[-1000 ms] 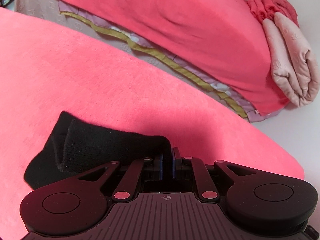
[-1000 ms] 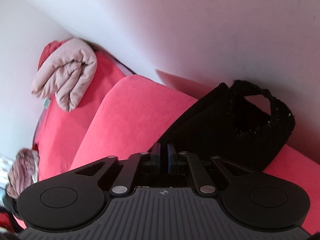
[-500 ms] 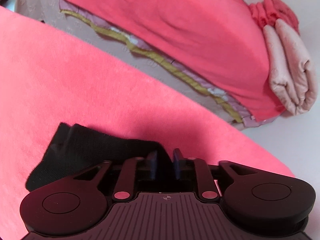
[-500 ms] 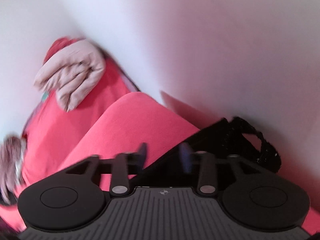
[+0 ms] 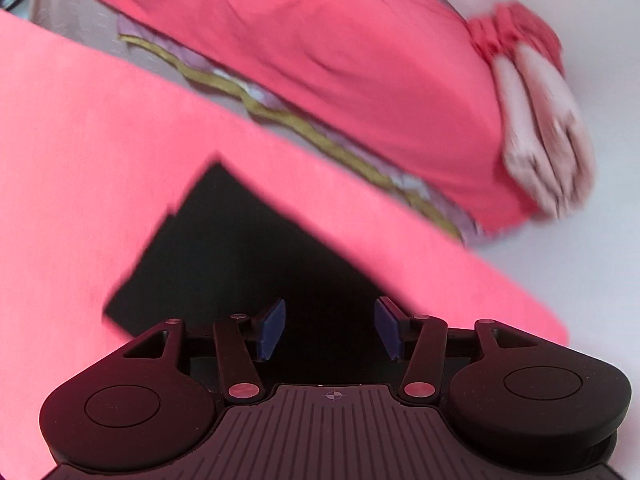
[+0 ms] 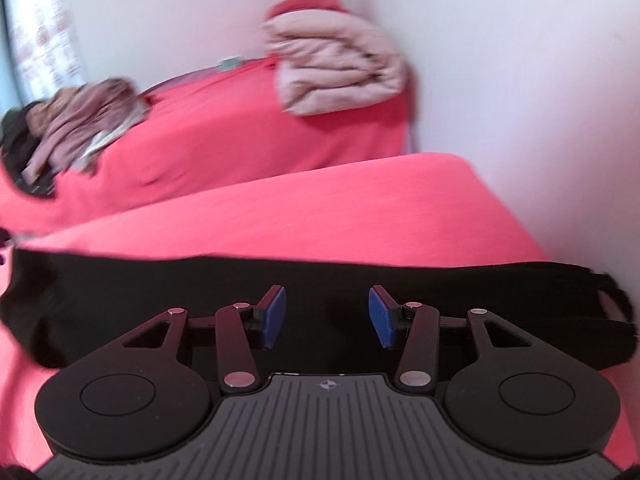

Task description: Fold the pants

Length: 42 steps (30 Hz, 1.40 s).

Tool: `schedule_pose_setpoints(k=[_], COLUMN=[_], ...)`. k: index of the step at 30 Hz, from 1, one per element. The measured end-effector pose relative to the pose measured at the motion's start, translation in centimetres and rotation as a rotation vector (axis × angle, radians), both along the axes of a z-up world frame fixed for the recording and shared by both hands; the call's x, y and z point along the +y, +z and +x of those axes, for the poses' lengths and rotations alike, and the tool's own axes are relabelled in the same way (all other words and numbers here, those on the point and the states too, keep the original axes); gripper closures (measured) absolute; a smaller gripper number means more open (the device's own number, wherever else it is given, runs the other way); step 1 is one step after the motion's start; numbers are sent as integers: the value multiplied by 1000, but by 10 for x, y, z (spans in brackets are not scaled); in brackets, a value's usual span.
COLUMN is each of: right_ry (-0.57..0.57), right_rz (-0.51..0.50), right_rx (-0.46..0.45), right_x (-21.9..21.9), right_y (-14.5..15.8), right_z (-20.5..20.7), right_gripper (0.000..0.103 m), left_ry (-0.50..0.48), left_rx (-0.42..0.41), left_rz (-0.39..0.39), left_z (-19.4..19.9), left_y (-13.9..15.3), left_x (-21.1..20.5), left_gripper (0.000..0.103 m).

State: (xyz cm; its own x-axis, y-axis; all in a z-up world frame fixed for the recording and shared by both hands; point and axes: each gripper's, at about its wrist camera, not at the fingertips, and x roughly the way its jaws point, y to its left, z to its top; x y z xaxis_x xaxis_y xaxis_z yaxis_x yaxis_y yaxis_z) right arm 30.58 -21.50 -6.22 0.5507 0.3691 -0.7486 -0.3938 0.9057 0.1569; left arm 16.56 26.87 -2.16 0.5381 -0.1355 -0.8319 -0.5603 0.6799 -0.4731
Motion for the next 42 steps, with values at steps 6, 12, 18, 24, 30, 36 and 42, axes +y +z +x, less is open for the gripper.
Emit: schedule_pose_setpoints(k=[6,12,18,24,30,36,42], right_ry=[334,567,558,556,748,737,696], right_rz=[242,226,328,402,379,398,378], right_rx=[229,166,236,249,293,407,368], right_x=[40,122,174,195,212,187,180], right_y=[10,2,-35,-54,-53,-58,-56], right_z=[-44,-93,-88,-72,-83,-59,-55], right_gripper=[50,40,40,36,37,65,55], left_ry=[-273,-297,-237,-219,-230,-221,-99], left_rx=[11,13,124,177,173,156,130], left_rz=[170,231,244,201,198,194,203], left_z=[-34,3,41,43,39,29,-27], left_y=[-3,-5,-28,-51,-52,-48,-24], left_x=[-79,-62,-33,-12,-11,-10,4], left_gripper=[0,0,0,0,0,0,0])
